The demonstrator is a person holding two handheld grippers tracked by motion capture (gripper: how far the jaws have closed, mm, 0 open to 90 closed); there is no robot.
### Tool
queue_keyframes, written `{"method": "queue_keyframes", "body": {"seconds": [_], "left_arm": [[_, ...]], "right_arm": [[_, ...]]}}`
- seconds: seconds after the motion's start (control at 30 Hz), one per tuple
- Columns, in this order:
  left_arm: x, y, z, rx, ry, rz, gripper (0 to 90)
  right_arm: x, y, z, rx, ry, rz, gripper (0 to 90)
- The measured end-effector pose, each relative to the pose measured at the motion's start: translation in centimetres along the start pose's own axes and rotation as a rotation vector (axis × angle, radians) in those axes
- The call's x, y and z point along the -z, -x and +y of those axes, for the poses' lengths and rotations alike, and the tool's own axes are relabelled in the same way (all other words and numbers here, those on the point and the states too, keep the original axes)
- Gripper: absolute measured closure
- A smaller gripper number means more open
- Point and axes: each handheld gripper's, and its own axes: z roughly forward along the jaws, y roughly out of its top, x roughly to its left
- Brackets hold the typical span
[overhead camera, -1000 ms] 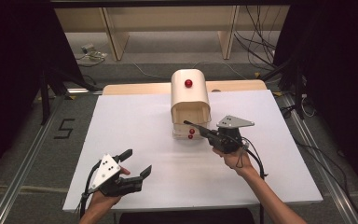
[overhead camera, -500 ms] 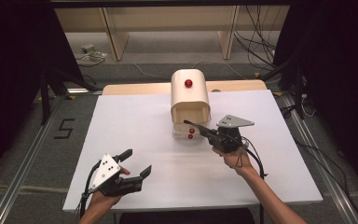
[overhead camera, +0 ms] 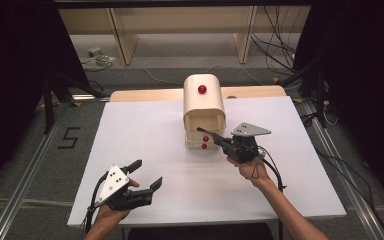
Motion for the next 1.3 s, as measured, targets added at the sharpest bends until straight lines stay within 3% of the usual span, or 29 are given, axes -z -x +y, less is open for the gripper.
{"method": "queue_keyframes", "body": {"seconds": [1.3], "left_arm": [[0.0, 0.01, -0.01, -0.002, -0.001, 0.001, 15.6]], "right_arm": [[-0.53, 0.36, -0.03, 0.0, 0.0, -0.017, 90.0]]}}
